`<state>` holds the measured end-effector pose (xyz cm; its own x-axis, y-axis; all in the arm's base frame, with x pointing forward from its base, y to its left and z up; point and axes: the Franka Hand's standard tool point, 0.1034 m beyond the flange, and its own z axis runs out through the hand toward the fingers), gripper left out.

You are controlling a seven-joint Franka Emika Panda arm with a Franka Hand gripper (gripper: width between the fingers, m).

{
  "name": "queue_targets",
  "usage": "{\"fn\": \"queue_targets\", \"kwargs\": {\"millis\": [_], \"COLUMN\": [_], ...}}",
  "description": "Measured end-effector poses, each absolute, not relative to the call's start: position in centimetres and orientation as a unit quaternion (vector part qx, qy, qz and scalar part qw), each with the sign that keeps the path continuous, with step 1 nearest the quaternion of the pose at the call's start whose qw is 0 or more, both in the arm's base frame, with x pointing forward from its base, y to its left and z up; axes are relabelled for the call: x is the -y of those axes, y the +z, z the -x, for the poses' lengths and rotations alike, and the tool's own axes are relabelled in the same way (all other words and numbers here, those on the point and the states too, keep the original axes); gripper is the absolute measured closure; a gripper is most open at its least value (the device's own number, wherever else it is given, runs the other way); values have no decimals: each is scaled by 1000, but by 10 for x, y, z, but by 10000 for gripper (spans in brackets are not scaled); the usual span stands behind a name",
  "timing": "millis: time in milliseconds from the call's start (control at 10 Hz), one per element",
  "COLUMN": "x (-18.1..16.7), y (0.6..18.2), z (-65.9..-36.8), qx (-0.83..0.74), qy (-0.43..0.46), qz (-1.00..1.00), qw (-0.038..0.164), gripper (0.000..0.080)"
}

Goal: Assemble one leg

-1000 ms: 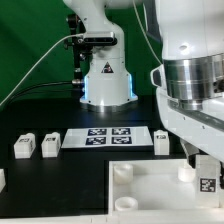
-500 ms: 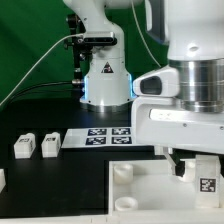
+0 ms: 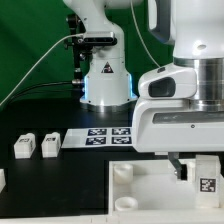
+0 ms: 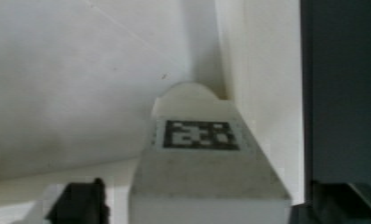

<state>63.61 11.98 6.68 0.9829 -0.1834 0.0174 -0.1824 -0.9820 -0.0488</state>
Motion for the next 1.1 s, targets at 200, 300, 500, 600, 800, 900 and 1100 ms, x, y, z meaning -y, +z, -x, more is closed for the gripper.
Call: {"fn": "queue_targets", "kwargs": {"millis": [200,300,500,600,800,900,1100], "x": [-120,-120,-119,-116,-115,-115,-117], "y": [67,67,67,67,66,66,66], "z": [-636,-636,-636,-637,-636,-634,-634], "qx": [-150,-204,-278,-371,-521,-613,-721], "qy": [-9,-8,-6,-2,5,12,29], "qz": [988,979,960,928,853,789,690], "qw": [26,26,27,32,39,50,57], "gripper": [409,508,508,508,508,508,508]}}
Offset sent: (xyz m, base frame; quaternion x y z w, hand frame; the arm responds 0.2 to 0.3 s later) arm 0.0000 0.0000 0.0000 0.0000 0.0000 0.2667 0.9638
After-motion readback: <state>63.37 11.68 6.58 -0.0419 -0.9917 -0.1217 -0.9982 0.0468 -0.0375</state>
